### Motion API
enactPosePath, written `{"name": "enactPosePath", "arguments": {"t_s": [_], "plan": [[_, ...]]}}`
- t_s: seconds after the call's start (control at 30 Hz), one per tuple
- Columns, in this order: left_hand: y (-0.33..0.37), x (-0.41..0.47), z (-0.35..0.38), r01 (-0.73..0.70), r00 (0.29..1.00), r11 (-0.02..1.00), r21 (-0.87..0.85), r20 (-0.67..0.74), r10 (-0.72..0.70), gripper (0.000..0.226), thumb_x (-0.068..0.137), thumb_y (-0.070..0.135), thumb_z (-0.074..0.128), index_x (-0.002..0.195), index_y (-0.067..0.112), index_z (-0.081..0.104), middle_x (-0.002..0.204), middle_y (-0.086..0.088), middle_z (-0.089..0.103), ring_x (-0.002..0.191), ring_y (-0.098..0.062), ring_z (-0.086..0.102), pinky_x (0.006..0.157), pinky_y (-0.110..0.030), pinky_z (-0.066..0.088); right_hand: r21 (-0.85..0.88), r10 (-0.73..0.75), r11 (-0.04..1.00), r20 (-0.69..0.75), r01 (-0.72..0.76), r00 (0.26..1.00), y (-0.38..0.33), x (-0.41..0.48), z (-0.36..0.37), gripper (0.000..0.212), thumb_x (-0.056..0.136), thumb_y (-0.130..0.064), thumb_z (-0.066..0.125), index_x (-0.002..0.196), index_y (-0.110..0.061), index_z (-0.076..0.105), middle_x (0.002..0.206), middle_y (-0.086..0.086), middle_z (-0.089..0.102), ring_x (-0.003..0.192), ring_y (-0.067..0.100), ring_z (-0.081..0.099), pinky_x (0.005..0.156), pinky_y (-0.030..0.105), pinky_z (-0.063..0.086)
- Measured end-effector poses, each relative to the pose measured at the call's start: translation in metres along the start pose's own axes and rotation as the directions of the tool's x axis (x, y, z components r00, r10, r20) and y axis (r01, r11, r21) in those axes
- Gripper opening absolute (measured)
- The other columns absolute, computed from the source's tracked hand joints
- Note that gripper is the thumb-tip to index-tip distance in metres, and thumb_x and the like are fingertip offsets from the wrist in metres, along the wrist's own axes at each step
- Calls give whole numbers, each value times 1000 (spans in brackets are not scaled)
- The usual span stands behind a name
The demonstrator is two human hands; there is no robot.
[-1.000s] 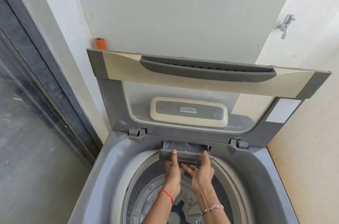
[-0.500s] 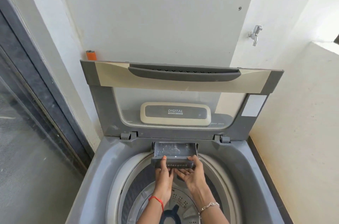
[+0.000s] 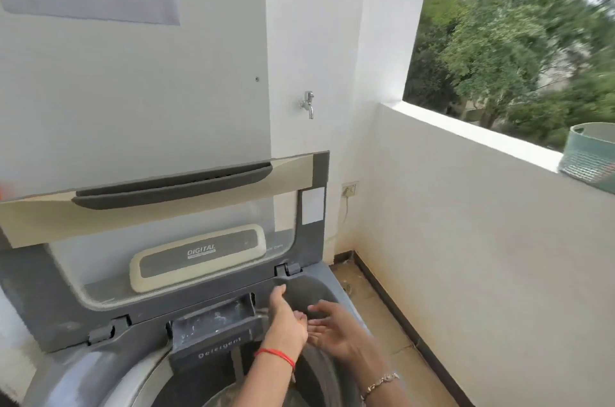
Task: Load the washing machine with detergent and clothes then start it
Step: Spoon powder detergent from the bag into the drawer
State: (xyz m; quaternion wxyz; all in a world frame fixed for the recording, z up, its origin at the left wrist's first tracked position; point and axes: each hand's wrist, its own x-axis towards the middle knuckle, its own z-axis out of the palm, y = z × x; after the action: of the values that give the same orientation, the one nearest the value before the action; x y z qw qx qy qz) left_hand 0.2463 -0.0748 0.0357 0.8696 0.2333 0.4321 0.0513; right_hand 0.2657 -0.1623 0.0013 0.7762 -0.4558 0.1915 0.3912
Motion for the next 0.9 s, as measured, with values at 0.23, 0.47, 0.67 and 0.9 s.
{"name": "enactPosePath", "arguments": {"t_s": [0.23, 0.47, 0.67, 0.9], "plan": [[-88, -46, 158, 20, 910, 949, 314, 387, -147, 23, 95, 19, 36, 103, 3, 49, 86, -18, 45, 75, -17, 51, 92, -28, 41, 106, -347, 932, -9, 346, 938, -133, -96, -88, 22, 86, -2, 46, 72, 4, 61, 67, 14, 60, 60, 22, 60, 63, 26, 54], [-206, -110, 291, 47, 764, 912, 407, 574, -295, 50, 98, 16, 33, 142, -6, 26, 150, -22, 32, 140, -28, 32, 115, -35, 28, -252, -610, 792, -285, 557, 739, -262, -213, -203, 16, 91, -8, 46, 79, -2, 53, 79, 16, 57, 72, 24, 58, 82, 34, 52], [-279, -141, 400, -98, 694, 884, 457, 668, -269, 41, 96, 14, 37, 134, -3, 41, 143, -17, 45, 131, -26, 45, 106, -39, 37, -588, -902, 431, -266, 685, 339, -368, -290, -273, 12, 87, -1, 52, 93, 5, 60, 77, 17, 63, 54, 18, 65, 49, 23, 54], [-324, -147, 475, -208, 687, 865, 456, 698, -203, 10, 90, 4, 44, 91, 4, 54, 111, -11, 54, 101, -27, 56, 91, -43, 47, -989, -993, 116, -112, 97, 47, -483, -303, -349, 37, 74, -11, 72, 111, -7, 66, 108, 15, 64, 94, 19, 58, 78, 28, 47]]}}
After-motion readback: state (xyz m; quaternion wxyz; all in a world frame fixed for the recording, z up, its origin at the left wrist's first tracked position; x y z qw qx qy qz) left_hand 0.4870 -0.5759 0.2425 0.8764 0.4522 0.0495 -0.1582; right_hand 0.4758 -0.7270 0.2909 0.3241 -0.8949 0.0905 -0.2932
